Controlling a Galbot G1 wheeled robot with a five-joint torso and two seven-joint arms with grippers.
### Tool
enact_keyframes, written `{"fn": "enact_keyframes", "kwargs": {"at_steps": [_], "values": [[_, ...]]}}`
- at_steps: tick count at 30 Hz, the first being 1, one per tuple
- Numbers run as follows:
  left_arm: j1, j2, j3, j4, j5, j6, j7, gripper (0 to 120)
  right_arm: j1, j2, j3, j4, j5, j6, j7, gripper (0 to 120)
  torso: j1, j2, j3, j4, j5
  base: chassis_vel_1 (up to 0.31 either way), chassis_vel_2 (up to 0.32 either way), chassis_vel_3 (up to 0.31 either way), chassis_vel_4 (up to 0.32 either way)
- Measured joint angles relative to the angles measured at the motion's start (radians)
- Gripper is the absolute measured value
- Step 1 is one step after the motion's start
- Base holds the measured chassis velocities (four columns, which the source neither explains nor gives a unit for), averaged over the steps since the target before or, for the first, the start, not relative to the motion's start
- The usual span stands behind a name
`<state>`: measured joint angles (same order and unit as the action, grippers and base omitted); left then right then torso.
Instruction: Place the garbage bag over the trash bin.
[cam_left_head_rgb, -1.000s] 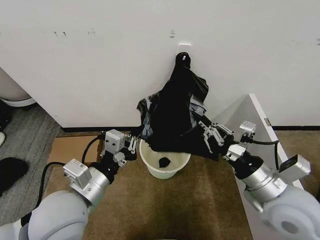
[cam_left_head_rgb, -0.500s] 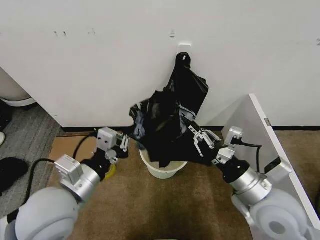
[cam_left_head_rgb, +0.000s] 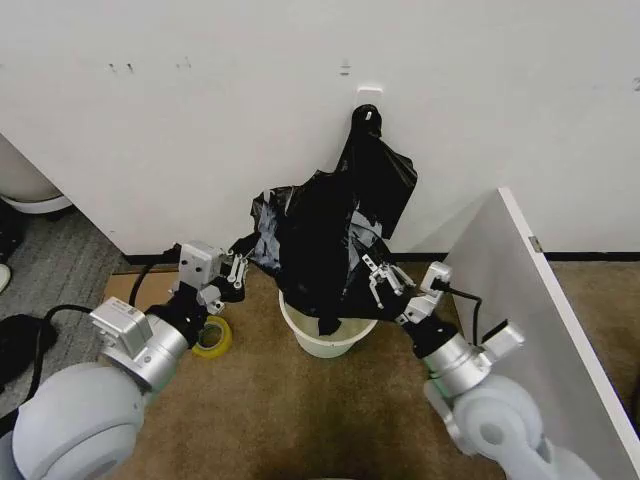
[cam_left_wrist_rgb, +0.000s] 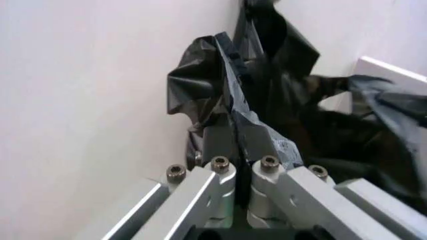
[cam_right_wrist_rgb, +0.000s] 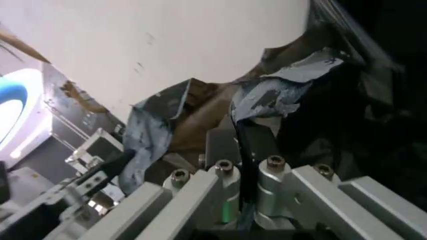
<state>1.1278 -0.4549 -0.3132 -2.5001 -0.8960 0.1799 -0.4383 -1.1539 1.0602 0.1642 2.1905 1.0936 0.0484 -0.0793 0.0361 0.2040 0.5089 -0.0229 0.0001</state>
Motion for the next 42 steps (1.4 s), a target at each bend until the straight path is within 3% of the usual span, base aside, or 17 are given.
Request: {"fn": "enact_keyframes", "kwargs": {"at_steps": [12, 17, 28, 35, 42], "values": [[0.189, -0.214, 0.084, 0.006, 0.216, -0.061, 0.028, 0, -0.103, 0.0, -0.012, -0.078, -0.088, 0.044, -0.014, 0, 0.0, 0.0, 0.0, -0.0001, 0.0, 0.0, 0.0, 0.0, 0.0], [0.246, -0.32, 0.109, 0.094, 0.295, -0.102, 0.03, 0, -0.112, 0.011, -0.023, -0.12, -0.128, 0.05, 0.011, 0, 0.0, 0.0, 0.0, 0.0002, 0.0, 0.0, 0.0, 0.0, 0.0], [0.23, -0.385, 0.112, 0.224, 0.325, -0.132, 0.022, 0, -0.134, 0.019, -0.02, -0.149, -0.156, 0.052, 0.041, 0, 0.0, 0.0, 0.0, -0.0001, 0.0, 0.0, 0.0, 0.0, 0.0], [0.174, -0.446, 0.201, 0.294, 0.324, -0.137, 0.027, 0, -0.137, 0.014, 0.016, -0.136, -0.16, 0.057, 0.051, 0, 0.0, 0.0, 0.0, -0.0001, -0.0002, 0.0, 0.0, 0.0, 0.0], [0.124, -0.46, 0.212, 0.352, 0.302, -0.153, 0.029, 0, -0.138, 0.029, 0.003, -0.164, -0.204, 0.068, 0.037, 0, 0.0, 0.0, 0.0, -0.0002, 0.0001, 0.0, 0.0, 0.0, 0.0]]}}
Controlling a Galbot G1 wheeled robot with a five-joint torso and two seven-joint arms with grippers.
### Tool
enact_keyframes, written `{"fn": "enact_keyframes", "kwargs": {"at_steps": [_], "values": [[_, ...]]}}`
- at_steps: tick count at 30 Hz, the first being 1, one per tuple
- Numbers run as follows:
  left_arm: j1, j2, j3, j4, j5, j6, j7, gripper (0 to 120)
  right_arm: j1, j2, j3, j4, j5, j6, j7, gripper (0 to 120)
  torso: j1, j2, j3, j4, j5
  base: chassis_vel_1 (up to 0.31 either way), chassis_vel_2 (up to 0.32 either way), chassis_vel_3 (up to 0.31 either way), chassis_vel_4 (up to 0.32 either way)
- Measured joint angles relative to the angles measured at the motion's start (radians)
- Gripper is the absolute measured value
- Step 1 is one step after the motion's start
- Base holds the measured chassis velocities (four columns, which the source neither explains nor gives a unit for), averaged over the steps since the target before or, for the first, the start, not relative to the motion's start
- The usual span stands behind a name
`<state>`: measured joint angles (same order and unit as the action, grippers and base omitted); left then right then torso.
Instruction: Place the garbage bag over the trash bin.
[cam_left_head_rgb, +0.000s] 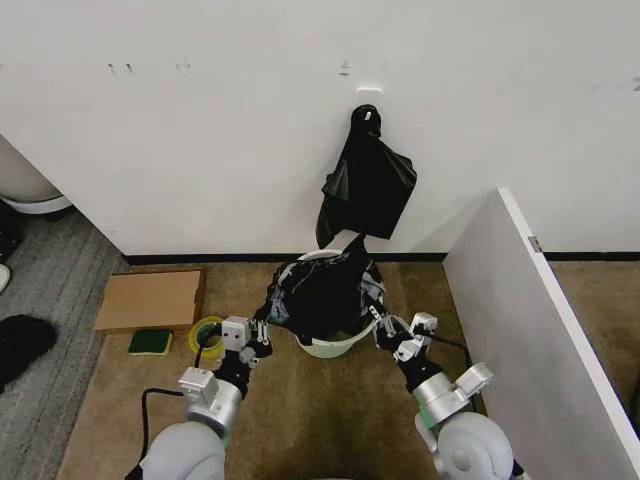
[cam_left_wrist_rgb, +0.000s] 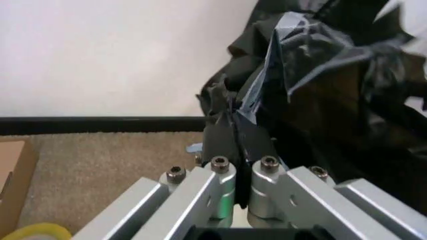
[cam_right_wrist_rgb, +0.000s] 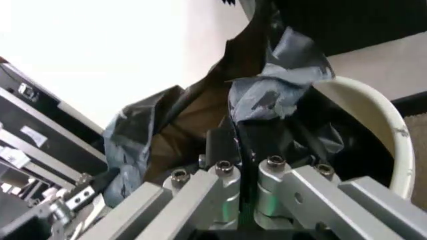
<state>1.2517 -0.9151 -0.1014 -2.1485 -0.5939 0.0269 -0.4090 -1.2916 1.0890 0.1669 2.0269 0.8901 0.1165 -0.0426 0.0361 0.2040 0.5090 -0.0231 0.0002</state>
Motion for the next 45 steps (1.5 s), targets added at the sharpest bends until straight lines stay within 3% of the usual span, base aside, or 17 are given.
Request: {"fn": "enact_keyframes", "kwargs": {"at_steps": [9, 15, 19, 22, 27, 45], "values": [[-0.106, -0.02, 0.069, 0.047, -0.043, 0.018, -0.007, 0, 0.039, -0.017, 0.048, 0.005, 0.05, -0.002, 0.015, 0, 0.0, 0.0, 0.0, 0.0, -0.0001, 0.0, 0.0, 0.0, 0.0], [-0.135, -0.041, 0.097, 0.081, -0.092, 0.076, -0.048, 0, -0.007, -0.018, 0.03, -0.031, -0.019, 0.0, 0.002, 0, 0.0, 0.0, 0.0, -0.0001, 0.0, 0.0, 0.0, 0.0, 0.0], [-0.099, -0.013, 0.076, 0.044, -0.124, 0.118, -0.089, 0, -0.031, -0.007, 0.024, -0.046, -0.064, -0.001, 0.018, 0, 0.0, 0.0, 0.0, 0.0001, -0.0002, 0.0, 0.0, 0.0, 0.0], [-0.032, 0.033, 0.03, -0.047, -0.149, 0.146, -0.124, 0, -0.082, -0.008, 0.03, -0.025, -0.1, -0.012, 0.04, 0, 0.0, 0.0, 0.0, 0.0002, -0.0003, 0.0, 0.0, 0.0, 0.0], [0.018, 0.051, -0.001, -0.115, -0.17, 0.178, -0.152, 0, -0.111, -0.01, 0.033, -0.03, -0.148, -0.024, 0.08, 0, 0.0, 0.0, 0.0, 0.0001, -0.0001, 0.0, 0.0, 0.0, 0.0], [0.057, 0.055, -0.03, -0.131, -0.231, 0.24, -0.222, 0, -0.095, 0.014, 0.005, -0.066, -0.19, -0.1, 0.166, 0, 0.0, 0.0, 0.0, 0.0001, -0.0002, 0.0, 0.0, 0.0, 0.0]]}}
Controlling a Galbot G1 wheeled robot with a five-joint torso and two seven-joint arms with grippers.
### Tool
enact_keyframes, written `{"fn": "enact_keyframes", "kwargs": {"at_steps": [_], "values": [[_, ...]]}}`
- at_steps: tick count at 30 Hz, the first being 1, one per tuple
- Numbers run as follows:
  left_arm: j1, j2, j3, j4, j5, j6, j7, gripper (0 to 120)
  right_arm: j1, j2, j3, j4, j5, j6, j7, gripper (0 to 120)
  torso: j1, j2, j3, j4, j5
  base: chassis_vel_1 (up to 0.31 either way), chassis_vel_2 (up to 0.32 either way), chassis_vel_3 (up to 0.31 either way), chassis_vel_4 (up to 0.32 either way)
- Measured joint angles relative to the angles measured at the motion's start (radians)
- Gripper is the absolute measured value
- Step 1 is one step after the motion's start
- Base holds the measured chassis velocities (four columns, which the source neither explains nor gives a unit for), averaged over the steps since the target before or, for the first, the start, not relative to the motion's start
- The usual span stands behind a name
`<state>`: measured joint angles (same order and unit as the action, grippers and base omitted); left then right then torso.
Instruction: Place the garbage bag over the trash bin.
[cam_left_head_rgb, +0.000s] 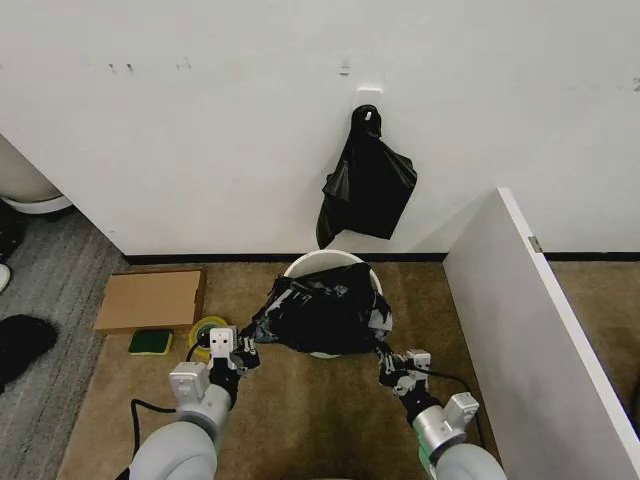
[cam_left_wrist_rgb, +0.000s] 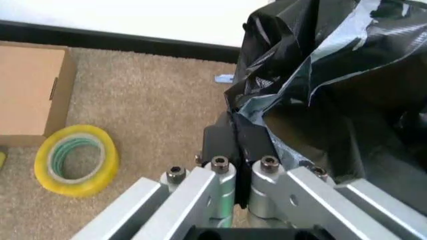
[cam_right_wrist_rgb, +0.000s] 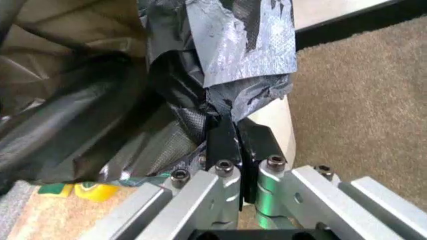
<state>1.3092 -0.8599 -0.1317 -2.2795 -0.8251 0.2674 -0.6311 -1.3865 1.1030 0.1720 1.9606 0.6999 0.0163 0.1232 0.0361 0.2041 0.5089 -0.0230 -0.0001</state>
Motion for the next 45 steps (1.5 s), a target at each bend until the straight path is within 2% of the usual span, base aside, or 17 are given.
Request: {"fn": "enact_keyframes", "kwargs": {"at_steps": [8, 28, 34, 45], "values": [[0.029, -0.004, 0.007, 0.003, -0.003, 0.017, -0.001, 0, -0.002, 0.005, -0.01, 0.003, -0.011, -0.02, 0.016, 0, 0.0, 0.0, 0.0, 0.0001, 0.0, 0.0, 0.0, 0.0, 0.0], [0.02, -0.012, 0.009, 0.078, 0.003, 0.023, -0.003, 0, 0.044, 0.028, -0.035, -0.069, -0.017, -0.017, 0.021, 0, 0.0, 0.0, 0.0, 0.0, 0.0, 0.0, 0.0, 0.0, 0.0], [0.007, -0.033, 0.012, 0.119, 0.004, 0.017, -0.005, 0, 0.069, 0.055, -0.047, -0.116, -0.022, 0.003, 0.015, 0, 0.0, 0.0, 0.0, 0.0, 0.0, 0.0, 0.0, 0.0, 0.0], [0.0, -0.034, 0.002, 0.137, 0.004, 0.003, -0.006, 0, 0.099, 0.069, -0.046, -0.159, -0.017, 0.025, 0.005, 0, 0.0, 0.0, 0.0, 0.0, 0.0, 0.0, 0.0, 0.0, 0.0]]}}
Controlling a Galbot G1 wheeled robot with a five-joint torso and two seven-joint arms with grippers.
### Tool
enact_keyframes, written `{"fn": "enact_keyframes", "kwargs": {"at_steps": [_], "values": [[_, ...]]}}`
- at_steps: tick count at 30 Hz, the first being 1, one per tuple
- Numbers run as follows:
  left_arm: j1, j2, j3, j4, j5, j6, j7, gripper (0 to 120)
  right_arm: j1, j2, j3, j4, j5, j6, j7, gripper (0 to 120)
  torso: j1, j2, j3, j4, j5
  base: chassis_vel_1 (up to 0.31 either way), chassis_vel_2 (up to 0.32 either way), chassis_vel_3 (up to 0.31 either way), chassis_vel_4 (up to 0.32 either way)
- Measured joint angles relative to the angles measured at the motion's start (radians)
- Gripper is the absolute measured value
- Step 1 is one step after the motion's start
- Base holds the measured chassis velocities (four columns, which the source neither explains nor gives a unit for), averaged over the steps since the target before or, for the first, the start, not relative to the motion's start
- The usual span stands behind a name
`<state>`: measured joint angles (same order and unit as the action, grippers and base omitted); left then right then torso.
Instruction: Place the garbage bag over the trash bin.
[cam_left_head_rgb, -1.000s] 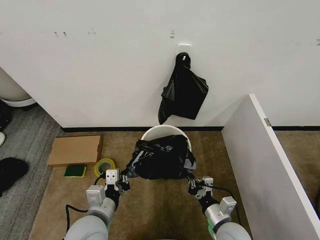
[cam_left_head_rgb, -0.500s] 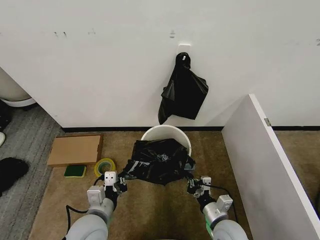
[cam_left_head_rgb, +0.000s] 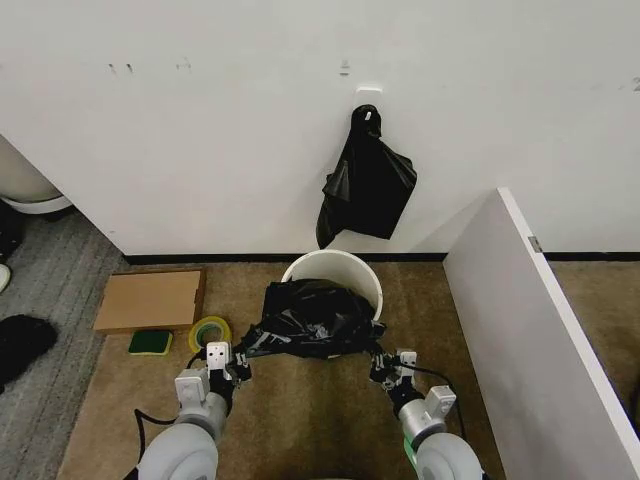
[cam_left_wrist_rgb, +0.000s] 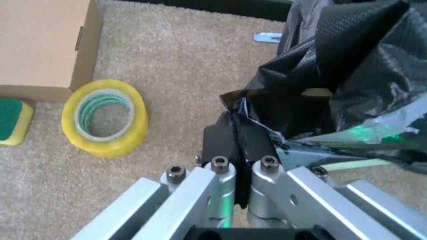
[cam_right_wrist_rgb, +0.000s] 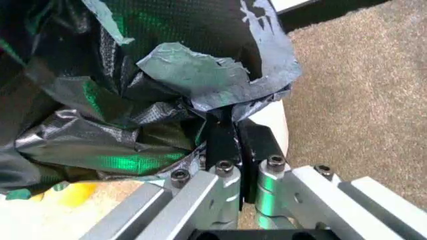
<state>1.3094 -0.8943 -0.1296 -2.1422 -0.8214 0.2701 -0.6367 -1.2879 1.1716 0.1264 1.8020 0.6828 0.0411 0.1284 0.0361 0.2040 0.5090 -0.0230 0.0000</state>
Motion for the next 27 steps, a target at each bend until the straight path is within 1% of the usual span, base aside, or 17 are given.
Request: {"fn": "enact_keyframes", "kwargs": {"at_steps": [12, 23, 26, 27], "values": [[-0.008, -0.011, 0.014, 0.031, -0.002, 0.001, -0.001, 0, 0.015, 0.001, -0.01, -0.021, -0.004, -0.001, 0.0, 0, 0.0, 0.0, 0.0, 0.0, 0.0, 0.0, 0.0, 0.0, 0.0], [-0.011, -0.017, 0.023, 0.037, 0.002, 0.009, -0.008, 0, 0.018, 0.014, -0.014, -0.037, -0.023, 0.01, -0.003, 0, 0.0, 0.0, 0.0, 0.0, 0.0, 0.0, 0.0, 0.0, 0.0], [-0.011, -0.007, 0.018, 0.018, 0.001, 0.01, -0.015, 0, 0.012, 0.013, -0.015, -0.03, -0.03, 0.011, -0.003, 0, 0.0, 0.0, 0.0, 0.0, 0.0002, 0.0, 0.0, 0.0, 0.0], [-0.007, -0.006, 0.015, 0.01, 0.0, 0.012, -0.018, 5, 0.008, 0.012, -0.015, -0.026, -0.034, 0.011, -0.004, 0, 0.0, 0.0, 0.0, 0.0, 0.0001, 0.0, 0.0, 0.0, 0.0]]}}
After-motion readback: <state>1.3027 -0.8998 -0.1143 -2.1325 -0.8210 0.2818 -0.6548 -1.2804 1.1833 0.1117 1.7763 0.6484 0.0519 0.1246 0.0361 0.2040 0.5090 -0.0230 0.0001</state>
